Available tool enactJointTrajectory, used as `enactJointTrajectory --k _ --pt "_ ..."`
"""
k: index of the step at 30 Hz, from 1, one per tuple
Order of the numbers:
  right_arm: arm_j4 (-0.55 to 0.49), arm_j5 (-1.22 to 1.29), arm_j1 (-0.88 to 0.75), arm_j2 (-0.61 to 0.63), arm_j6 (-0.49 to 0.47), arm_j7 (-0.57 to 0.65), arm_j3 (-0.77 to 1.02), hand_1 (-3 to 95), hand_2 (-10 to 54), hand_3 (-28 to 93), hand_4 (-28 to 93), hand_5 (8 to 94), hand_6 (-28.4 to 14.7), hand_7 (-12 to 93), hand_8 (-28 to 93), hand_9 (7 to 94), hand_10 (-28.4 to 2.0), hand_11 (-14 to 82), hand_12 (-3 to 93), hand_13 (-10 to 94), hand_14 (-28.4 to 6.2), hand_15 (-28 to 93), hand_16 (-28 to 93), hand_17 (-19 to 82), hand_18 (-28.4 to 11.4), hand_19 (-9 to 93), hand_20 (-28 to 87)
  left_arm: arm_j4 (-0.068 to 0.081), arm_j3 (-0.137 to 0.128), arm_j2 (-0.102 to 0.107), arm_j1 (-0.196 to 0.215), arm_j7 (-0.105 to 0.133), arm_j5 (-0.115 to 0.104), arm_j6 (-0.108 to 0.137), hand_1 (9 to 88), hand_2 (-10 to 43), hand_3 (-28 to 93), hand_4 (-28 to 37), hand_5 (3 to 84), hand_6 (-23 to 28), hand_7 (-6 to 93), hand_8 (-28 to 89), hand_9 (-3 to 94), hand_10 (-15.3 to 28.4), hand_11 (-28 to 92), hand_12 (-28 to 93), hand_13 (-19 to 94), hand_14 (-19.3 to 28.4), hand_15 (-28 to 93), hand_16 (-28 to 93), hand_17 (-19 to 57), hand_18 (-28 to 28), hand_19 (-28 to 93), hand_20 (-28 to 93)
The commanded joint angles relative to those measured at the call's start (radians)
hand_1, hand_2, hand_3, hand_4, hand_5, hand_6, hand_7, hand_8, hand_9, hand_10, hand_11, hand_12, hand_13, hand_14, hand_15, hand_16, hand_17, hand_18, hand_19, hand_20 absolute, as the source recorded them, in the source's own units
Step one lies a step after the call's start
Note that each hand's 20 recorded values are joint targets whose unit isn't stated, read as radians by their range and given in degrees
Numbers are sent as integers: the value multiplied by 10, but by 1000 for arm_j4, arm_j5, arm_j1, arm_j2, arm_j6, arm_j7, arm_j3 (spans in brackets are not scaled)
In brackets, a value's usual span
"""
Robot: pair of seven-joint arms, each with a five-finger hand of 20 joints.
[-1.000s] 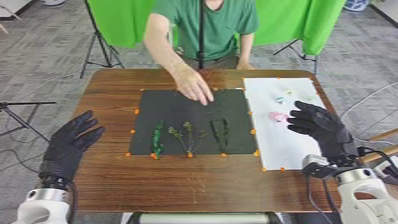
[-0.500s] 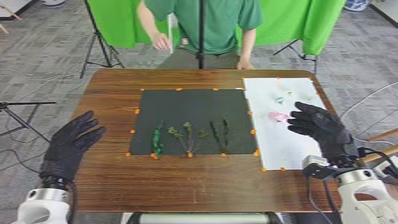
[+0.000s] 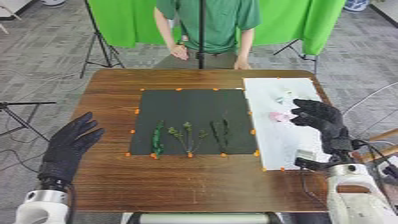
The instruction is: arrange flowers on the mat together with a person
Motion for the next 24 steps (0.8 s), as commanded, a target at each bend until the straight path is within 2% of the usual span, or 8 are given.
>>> enactJointTrajectory --k 1,5,8,10,14,18,22,24 --pt "100 -841 187 184 1 174 -51 310 -95 833 -283 489 -9 290 -166 529 -97 266 222 513 -66 463 206 231 -169 640 338 0 4 -9 13 0 4 5 285 36 697 -250 401 42 170 -85 333 139 281 138 322 175 344 -17 -23 230 506 42" --pt "140 -902 268 243 -108 280 -138 308 -95 845 -283 465 -11 274 -166 496 -84 259 219 494 -51 449 203 220 -162 616 336 -1 0 -6 12 -14 31 -4 287 33 699 -249 401 42 169 -84 332 138 281 138 322 175 344 -17 -23 230 505 43" --pt "185 -943 339 281 -119 359 -231 294 -95 848 -283 444 -27 252 -160 463 -92 250 221 469 -54 447 207 205 -167 602 338 -8 -3 -5 28 -5 22 4 289 32 697 -248 401 42 170 -84 332 138 280 138 323 174 344 -17 -24 231 505 43" --pt "196 -950 394 290 -170 430 -291 285 -95 849 -283 443 -28 248 -156 457 -94 247 222 465 -56 448 209 201 -168 599 339 -10 -9 -7 34 -8 27 4 289 32 696 -248 401 41 170 -84 333 138 279 138 323 174 343 -17 -25 231 505 44" --pt "225 -972 435 326 -120 510 -374 283 -95 845 -283 464 -21 253 -151 484 -92 260 224 493 -58 481 214 204 -169 594 338 -11 -19 -7 34 -15 33 -6 289 32 696 -249 401 41 170 -84 333 138 277 138 322 174 343 -17 -25 231 504 44" --pt "244 -977 468 336 -120 529 -424 288 -95 840 -283 498 -9 280 -155 511 -90 291 236 523 -56 515 217 215 -168 600 342 -10 -24 -8 34 -15 33 -7 288 32 695 -250 401 41 169 -84 333 138 277 139 322 175 341 -17 -26 231 503 45" --pt "252 -982 490 335 -181 522 -450 296 -95 839 -283 527 10 318 -163 512 -90 294 239 547 -56 543 217 226 -163 612 347 -10 -25 -9 32 -21 33 -8 288 32 694 -250 401 41 168 -83 333 138 277 139 322 174 339 -16 -26 231 502 45" --pt "259 -981 499 336 -199 519 -463 301 -95 833 -283 535 15 331 -172 545 -90 345 264 554 -55 547 216 228 -162 613 349 -10 -25 -8 32 -20 33 -10 287 32 695 -250 402 42 168 -83 333 138 277 140 322 174 339 -16 -26 231 501 45"
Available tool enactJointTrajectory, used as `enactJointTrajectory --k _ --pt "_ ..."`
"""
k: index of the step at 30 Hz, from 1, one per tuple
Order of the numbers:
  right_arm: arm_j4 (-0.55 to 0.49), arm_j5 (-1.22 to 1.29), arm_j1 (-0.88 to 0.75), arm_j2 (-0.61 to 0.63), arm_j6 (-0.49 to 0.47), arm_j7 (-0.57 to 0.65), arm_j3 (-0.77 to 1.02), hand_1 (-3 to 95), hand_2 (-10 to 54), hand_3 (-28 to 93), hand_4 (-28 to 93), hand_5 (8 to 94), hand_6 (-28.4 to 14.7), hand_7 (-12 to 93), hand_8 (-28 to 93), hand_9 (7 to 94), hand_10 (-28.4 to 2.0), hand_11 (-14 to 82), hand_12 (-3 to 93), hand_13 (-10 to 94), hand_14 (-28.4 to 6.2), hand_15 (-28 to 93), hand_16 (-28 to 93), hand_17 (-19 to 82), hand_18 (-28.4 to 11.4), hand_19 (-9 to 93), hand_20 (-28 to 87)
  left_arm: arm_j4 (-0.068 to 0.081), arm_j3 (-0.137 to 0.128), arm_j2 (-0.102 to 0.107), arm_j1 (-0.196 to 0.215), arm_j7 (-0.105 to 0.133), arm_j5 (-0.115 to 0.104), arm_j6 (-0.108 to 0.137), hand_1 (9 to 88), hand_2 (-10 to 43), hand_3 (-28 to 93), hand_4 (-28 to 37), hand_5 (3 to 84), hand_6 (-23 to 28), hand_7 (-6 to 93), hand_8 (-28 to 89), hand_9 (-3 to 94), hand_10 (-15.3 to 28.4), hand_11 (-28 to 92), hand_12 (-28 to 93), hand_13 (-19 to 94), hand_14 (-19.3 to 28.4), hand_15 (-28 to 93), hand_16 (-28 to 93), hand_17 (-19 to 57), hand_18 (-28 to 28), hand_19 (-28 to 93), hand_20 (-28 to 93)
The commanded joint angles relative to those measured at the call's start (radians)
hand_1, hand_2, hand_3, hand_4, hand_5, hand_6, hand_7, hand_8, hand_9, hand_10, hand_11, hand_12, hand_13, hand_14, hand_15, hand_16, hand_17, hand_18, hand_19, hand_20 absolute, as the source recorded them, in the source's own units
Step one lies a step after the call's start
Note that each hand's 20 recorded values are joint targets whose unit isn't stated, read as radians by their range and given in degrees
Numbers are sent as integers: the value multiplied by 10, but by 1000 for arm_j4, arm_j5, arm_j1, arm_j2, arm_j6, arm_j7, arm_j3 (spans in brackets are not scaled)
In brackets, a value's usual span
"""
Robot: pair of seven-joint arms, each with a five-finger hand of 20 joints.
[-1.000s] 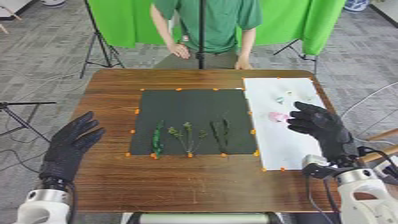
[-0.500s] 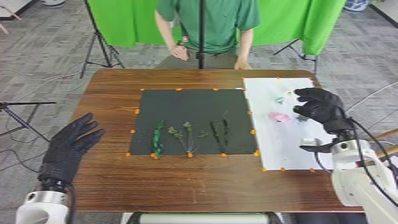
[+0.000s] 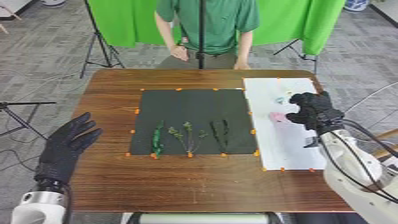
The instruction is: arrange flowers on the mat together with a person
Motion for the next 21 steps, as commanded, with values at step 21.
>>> enactJointTrajectory --k 21 --pt "92 -6 130 17 184 -96 -195 457 -89 773 -283 676 51 542 -21 764 -64 333 519 699 -51 632 265 285 -146 658 380 0 -6 12 13 -13 -3 -8 286 34 695 -250 403 42 170 -84 334 138 276 141 323 175 342 -16 -26 232 502 50"
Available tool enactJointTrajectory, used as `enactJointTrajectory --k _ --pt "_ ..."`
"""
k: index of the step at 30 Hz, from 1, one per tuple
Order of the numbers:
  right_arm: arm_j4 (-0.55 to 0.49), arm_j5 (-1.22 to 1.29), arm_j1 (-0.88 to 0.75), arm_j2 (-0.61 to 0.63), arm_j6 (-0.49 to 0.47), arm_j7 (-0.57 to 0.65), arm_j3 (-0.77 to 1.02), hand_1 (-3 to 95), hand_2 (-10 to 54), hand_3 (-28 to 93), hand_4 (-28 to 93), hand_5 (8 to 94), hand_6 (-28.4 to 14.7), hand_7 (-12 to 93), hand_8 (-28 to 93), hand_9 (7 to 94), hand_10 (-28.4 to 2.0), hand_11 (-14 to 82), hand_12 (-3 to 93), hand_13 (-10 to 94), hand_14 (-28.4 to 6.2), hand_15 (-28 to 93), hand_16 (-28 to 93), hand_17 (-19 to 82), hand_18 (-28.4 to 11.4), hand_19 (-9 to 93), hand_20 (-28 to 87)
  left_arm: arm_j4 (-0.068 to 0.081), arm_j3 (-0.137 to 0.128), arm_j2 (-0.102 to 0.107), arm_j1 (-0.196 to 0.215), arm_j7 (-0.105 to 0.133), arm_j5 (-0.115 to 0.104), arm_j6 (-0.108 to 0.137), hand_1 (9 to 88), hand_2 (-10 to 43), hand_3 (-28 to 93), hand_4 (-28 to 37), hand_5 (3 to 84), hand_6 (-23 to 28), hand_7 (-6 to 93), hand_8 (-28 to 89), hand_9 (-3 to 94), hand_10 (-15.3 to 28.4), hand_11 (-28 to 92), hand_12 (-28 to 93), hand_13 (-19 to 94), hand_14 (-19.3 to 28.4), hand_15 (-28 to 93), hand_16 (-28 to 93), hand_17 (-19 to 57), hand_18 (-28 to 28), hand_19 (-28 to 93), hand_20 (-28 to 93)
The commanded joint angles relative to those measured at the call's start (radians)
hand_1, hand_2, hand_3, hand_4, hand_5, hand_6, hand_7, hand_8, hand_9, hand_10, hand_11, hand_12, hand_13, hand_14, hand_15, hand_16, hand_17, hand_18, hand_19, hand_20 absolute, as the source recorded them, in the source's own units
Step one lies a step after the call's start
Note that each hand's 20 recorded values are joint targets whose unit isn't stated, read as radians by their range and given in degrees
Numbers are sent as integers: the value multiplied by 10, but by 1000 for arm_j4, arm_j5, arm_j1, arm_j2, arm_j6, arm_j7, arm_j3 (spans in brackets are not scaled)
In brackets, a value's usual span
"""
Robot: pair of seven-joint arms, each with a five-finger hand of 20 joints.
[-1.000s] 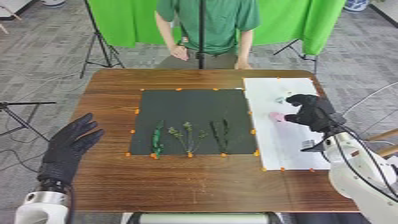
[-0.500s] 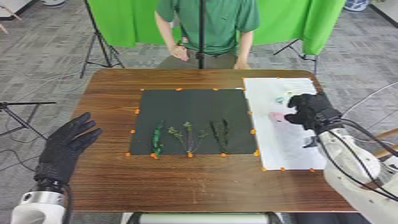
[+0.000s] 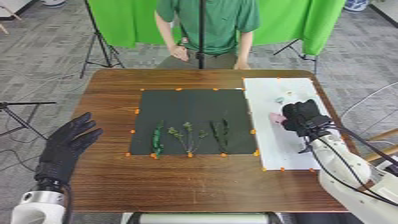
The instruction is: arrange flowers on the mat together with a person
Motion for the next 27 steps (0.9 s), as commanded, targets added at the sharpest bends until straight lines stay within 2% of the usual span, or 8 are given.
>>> enactJointTrajectory --k 1,4,9,12,14,17,23,27 --pt "-21 -28 21 2 95 -34 -12 456 -91 779 -283 681 50 541 -24 765 -64 331 521 699 -53 636 267 285 -146 659 381 -1 -11 6 16 -12 -1 -7 286 35 695 -251 403 41 169 -84 334 138 275 140 323 175 343 -15 -26 232 502 50" --pt "-52 -11 37 -1 106 -47 -21 456 -95 795 -283 690 47 540 -30 773 -72 351 506 700 -56 645 269 285 -147 661 388 -7 -29 9 35 -20 3 -9 285 35 694 -251 403 41 170 -84 334 138 275 140 322 176 343 -15 -26 232 502 50" --pt "-66 6 213 -46 132 -109 -182 458 -95 798 -283 693 43 539 -31 775 -73 345 518 697 -60 651 272 285 -148 662 390 -34 -107 5 127 -23 -1 12 284 35 696 -251 403 41 172 -84 334 138 276 140 322 176 344 -16 -26 232 502 49" --pt "-57 31 357 -98 168 -166 -321 458 -95 802 -283 695 41 536 -35 776 -73 341 523 695 -60 652 273 285 -148 661 390 -43 -148 7 163 -16 -3 37 284 35 696 -251 403 42 170 -85 334 138 276 140 322 176 344 -16 -26 232 502 49" --pt "-35 52 451 -152 176 -220 -402 454 -95 812 -283 696 40 536 -41 777 -73 327 536 693 -60 652 275 284 -147 660 390 -48 -171 9 179 -16 -4 38 284 35 696 -251 402 41 170 -84 334 138 276 140 322 176 344 -16 -26 232 502 49" --pt "5 70 570 -239 191 -273 -508 451 -95 820 -283 696 37 537 -47 779 -71 304 553 688 -61 649 275 282 -148 660 392 -48 -178 12 177 -15 -4 40 284 34 697 -251 402 42 169 -84 333 138 276 140 323 175 344 -17 -26 232 502 49" --pt "28 107 729 -353 229 -338 -673 448 -95 826 -283 696 34 537 -50 779 -70 299 552 687 -61 645 282 282 -148 659 393 -46 -159 17 165 -18 -3 43 284 35 696 -252 402 41 171 -84 333 138 277 140 322 174 343 -17 -26 232 502 49" --pt "33 113 787 -404 215 -380 -751 448 -95 823 -283 696 35 538 -53 781 -70 300 552 688 -60 645 283 282 -148 659 393 -47 -152 19 171 -17 -4 48 284 35 696 -252 403 41 171 -84 333 137 278 140 323 174 343 -17 -26 232 503 49"
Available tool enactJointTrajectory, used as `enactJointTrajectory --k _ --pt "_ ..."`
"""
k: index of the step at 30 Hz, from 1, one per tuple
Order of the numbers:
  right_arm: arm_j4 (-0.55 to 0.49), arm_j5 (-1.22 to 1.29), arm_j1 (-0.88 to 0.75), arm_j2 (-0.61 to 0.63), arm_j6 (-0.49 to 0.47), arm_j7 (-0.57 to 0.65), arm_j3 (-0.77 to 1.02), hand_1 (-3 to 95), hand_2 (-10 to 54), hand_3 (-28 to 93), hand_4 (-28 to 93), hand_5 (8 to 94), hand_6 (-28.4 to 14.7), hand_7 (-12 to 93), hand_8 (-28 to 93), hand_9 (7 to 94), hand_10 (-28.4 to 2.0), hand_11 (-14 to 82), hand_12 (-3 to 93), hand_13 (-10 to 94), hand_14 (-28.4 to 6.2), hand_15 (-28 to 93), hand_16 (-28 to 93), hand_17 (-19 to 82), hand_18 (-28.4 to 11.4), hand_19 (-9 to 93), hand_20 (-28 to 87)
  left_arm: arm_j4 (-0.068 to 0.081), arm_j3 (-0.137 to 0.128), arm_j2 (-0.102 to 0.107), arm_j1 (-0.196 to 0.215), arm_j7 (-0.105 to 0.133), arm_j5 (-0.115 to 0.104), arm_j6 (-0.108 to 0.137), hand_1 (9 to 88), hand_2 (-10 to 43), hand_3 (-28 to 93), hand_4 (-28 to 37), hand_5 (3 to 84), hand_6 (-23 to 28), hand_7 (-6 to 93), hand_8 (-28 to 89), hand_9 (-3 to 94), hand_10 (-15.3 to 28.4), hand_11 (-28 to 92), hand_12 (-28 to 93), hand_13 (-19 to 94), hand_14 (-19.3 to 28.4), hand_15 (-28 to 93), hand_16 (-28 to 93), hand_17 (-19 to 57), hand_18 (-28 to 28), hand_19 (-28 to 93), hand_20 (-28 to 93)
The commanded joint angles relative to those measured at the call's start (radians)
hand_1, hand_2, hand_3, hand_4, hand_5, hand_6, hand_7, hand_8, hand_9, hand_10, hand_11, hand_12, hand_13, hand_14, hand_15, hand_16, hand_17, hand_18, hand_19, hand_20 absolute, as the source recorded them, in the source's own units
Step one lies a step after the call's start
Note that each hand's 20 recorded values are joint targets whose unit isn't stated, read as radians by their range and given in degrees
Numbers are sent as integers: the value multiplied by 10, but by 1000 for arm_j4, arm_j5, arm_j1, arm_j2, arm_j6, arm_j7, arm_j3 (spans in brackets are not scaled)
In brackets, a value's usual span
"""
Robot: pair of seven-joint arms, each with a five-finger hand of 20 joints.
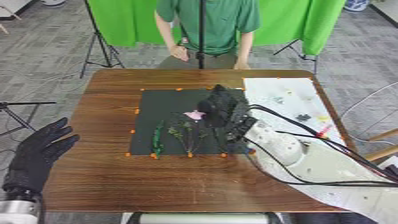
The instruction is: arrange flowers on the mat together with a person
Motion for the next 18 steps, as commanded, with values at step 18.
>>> enactJointTrajectory --k 18 --pt "227 37 452 -412 54 -4 -456 448 -95 815 -283 697 41 540 -64 780 -70 303 544 690 -53 642 284 282 -144 656 394 16 55 48 -36 8 -5 21 285 36 696 -253 401 41 172 -84 332 139 279 140 322 175 345 -17 -26 232 503 48"
